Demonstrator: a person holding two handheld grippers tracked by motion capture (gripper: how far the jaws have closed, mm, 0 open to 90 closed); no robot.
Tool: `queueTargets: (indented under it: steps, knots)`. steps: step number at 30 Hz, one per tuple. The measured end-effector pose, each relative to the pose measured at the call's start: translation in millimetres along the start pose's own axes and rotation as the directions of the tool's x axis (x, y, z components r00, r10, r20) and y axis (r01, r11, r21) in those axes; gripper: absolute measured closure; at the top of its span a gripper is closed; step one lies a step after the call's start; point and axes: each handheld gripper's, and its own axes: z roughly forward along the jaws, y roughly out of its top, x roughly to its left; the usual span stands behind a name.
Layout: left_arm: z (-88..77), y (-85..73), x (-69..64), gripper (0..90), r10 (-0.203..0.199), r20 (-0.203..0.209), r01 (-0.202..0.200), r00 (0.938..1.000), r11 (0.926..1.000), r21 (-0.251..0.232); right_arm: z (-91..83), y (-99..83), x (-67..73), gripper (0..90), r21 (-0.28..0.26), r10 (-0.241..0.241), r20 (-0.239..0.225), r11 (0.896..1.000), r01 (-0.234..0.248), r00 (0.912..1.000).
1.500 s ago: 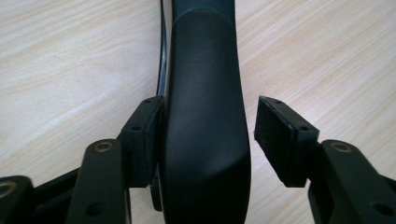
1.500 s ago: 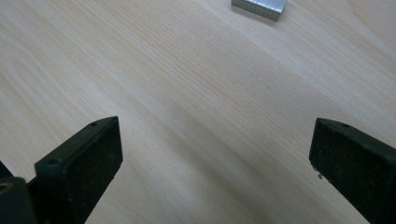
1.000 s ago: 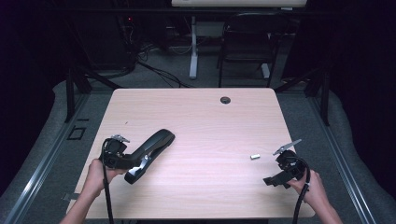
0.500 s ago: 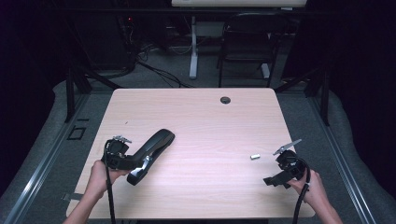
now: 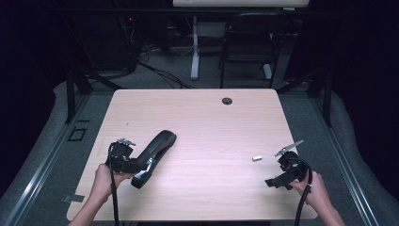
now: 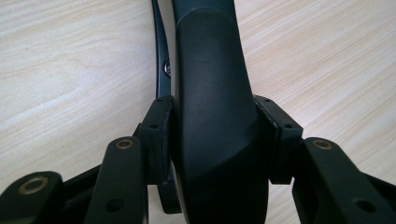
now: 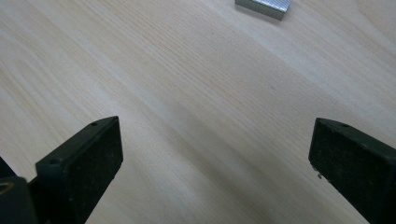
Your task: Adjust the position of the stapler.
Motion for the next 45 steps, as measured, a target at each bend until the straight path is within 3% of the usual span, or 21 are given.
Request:
queueTargets:
  steps: [5,14,18,26,35,38,45]
  knots:
    - [0.4,-0.3,-0.6,53.2,-0.020,0.006,0.020,0.9998,0.9998,-0.006,-1.3,-0.5,0.0,2.6,0.001,0.002,-0.013,1.000,-0.002,0.9999]
    - [5.8,1.5,-15.3,51.8,-0.032,0.008,0.032,0.9995,0.9994,-0.010,-1.2,1.0,1.5,2.6,0.000,0.004,-0.014,1.000,-0.004,0.9999]
    - [11.6,4.3,-22.4,51.4,-0.067,0.030,0.068,0.9973,0.9973,-0.029,0.1,1.2,0.6,2.6,-0.003,0.003,-0.018,1.000,-0.004,0.9998]
    - [22.3,14.6,-35.9,50.3,-0.056,0.028,0.057,0.9980,0.9977,-0.036,0.8,2.3,0.5,2.6,0.008,0.006,-0.017,1.000,-0.006,0.9998]
    - [26.9,20.5,-40.6,48.5,-0.017,0.040,0.018,0.9991,0.9994,-0.029,0.5,2.2,0.9,2.6,0.006,-0.003,-0.015,1.000,0.004,0.9999]
    - [26.4,20.5,-41.8,47.6,0.035,0.027,-0.034,0.9990,0.9992,-0.021,0.4,1.2,0.9,2.6,-0.002,0.006,-0.017,1.000,-0.006,0.9998]
    - [23.5,18.6,-42.9,46.5,0.079,0.020,-0.079,0.9967,0.9969,0.002,-1.4,0.5,1.2,2.6,0.004,0.002,-0.021,1.000,-0.002,0.9998]
